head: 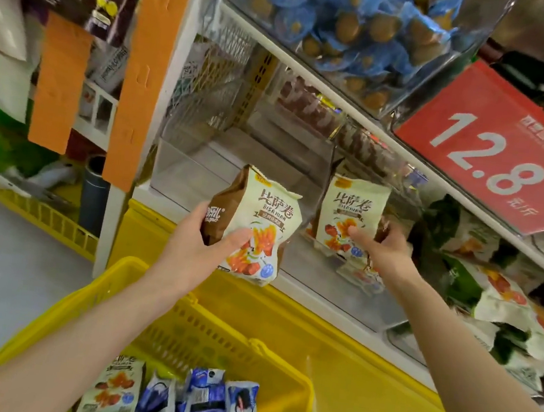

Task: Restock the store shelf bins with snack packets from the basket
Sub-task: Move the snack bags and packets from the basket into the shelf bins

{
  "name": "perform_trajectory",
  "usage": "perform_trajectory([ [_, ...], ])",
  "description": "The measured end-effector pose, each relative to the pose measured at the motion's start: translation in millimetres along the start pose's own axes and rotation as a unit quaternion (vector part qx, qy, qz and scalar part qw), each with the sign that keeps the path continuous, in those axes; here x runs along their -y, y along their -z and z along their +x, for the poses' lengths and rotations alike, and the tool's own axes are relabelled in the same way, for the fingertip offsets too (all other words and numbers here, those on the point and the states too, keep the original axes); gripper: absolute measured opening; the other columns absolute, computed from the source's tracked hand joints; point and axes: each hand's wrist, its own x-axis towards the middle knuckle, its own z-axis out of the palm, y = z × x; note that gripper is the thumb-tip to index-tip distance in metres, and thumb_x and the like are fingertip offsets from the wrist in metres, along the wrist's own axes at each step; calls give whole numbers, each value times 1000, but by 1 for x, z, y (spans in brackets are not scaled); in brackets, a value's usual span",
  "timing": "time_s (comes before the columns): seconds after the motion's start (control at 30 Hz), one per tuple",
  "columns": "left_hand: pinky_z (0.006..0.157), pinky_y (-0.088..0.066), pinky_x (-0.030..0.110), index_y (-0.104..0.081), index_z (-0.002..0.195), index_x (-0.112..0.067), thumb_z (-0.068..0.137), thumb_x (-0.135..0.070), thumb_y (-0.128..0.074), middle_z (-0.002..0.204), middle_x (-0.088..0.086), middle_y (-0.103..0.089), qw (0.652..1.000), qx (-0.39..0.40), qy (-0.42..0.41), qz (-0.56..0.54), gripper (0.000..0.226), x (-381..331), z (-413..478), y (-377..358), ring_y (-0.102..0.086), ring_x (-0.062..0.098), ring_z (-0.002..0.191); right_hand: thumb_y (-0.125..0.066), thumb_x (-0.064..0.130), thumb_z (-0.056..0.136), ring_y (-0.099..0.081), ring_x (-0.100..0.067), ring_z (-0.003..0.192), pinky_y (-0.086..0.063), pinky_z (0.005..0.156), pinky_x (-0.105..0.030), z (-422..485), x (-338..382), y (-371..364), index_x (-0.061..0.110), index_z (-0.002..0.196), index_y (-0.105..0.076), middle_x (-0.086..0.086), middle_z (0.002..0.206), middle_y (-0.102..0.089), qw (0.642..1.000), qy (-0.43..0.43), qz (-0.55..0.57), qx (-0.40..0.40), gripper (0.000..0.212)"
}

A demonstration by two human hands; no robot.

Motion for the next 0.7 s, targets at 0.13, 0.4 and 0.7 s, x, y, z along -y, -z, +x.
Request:
perform_trajectory([
  [0.13, 55, -48, 7, -50, 110, -33, 79, -34, -67, 101, -15, -64, 1000, 5, 1, 0, 36, 1, 4, 1, -63, 2, 89, -78, 25, 73, -58, -16, 97, -47, 88, -32, 20, -10, -7, 10, 129, -44, -3, 122, -61, 994, -8, -91, 57, 67],
  [0.4, 59, -52, 12, -49, 109, -36, 78, -37, -67, 104, -14, -65, 1000, 23, 2, 0, 36, 3, 6, -6, -65, 6, 91, -81, 37, 68, -61, -12, 94, -52, 76, -28, 34, -10, -7, 13, 131, -44, -4, 119, -63, 986, 84, -144, 18, 77],
  [0.7, 58, -52, 12, -51, 96, -42, 59, -50, -65, 98, -18, -66, 998, 61, -1, 9, 40, 6, 2, -10, -67, 1, 83, -77, 32, 73, -59, -24, 109, -50, 94, -40, 29, -15, -12, 9, 129, -40, -9, 125, -59, 996, -31, -69, 46, 71],
])
